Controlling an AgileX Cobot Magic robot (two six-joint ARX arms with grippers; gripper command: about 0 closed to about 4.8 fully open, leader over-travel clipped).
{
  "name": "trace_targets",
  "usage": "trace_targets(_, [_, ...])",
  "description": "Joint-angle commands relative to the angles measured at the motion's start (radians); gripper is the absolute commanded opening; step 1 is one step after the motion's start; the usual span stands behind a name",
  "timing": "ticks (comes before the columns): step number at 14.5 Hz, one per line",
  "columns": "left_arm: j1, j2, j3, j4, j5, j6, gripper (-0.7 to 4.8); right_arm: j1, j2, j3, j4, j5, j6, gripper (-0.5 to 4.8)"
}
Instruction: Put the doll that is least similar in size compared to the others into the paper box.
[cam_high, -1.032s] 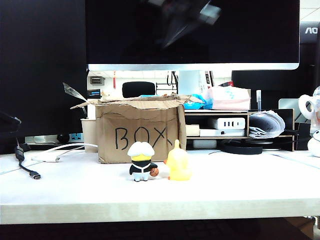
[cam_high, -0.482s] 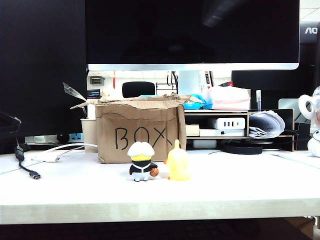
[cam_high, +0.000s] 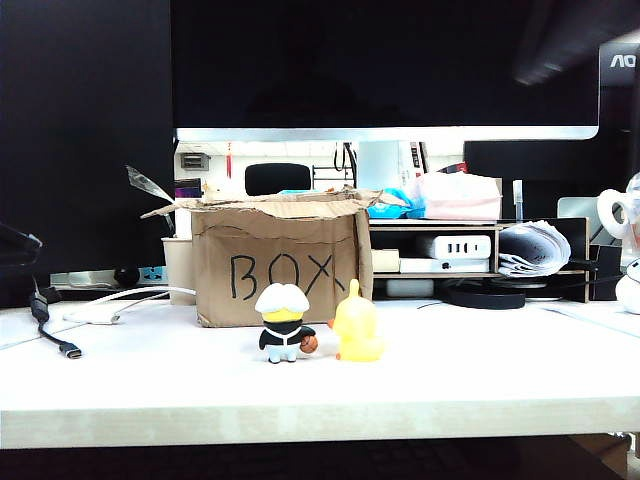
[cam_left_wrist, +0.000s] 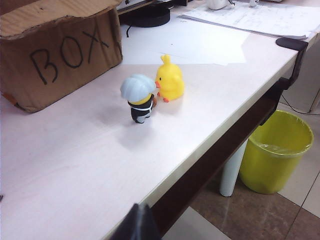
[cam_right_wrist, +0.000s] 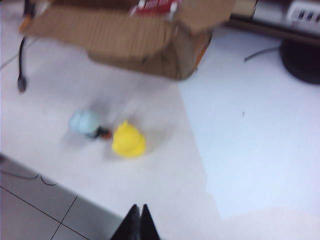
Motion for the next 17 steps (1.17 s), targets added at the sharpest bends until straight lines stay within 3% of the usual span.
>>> trace_targets(1, [0.034,0.001,-0.002,-0.020,0.003,0.001,-0.05,0.000,-0.147,-0.121,0.085,-0.001,0.005,-0.05])
trace_targets(5, [0.184,0.000,-0.002,-0.017,0.003,0.001,-0.05,0.010,-0.309,-0.190,0.128,-0.001,0.022,-0.04])
trace_targets(11, [0.466,-0.040,-0.002,-0.016,-0.004,0.000,-0.05,0.010,-0.315,-0.190,0.123,-0.003,0.023,-0.04])
trace_targets(17, [0.616,-0.090,-0.002,-0.008,-0.005,0.000,-0.05,0.010,-0.314,-0.190,0.125,0.000,0.022,-0.04])
